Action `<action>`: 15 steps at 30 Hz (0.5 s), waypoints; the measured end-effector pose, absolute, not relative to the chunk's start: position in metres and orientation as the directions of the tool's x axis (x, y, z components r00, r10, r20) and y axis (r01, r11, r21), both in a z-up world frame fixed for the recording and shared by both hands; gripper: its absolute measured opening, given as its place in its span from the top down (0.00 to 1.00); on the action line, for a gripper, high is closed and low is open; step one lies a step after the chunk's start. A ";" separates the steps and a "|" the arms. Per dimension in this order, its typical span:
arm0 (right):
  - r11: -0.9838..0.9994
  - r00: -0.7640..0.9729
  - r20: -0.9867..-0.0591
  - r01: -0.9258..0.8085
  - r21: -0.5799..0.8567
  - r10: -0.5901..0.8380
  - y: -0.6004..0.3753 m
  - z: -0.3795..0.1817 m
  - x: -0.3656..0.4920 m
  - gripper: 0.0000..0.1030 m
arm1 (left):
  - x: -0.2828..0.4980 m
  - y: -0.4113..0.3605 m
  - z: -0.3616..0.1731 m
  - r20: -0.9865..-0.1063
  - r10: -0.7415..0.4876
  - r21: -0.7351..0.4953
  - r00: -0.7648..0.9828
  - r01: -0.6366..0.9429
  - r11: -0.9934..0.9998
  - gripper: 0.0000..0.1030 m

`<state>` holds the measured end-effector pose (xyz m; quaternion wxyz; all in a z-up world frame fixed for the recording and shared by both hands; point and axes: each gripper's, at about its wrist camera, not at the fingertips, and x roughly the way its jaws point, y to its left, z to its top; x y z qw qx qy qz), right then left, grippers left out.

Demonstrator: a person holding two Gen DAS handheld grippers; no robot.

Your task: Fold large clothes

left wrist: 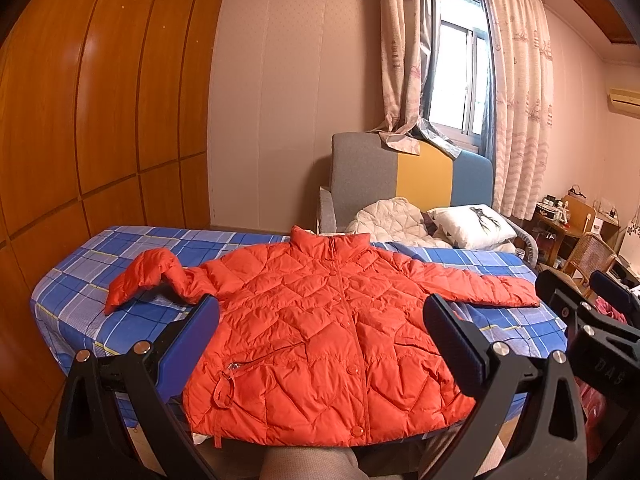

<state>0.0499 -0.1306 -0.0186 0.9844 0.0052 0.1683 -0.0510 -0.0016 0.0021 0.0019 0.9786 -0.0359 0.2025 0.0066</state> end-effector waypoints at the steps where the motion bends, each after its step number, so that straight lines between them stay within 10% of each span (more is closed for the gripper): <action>1: 0.995 0.938 -0.332 0.103 -0.005 -0.098 -0.132 -0.018 0.050 0.03 | -0.002 0.002 0.002 -0.396 -0.001 -0.066 0.918 -0.027 0.997 0.02; 15: 0.995 0.938 -0.334 0.099 -0.006 -0.096 -0.132 -0.018 0.050 0.03 | -0.001 0.004 0.003 -0.398 -0.004 -0.067 0.917 -0.025 0.997 0.02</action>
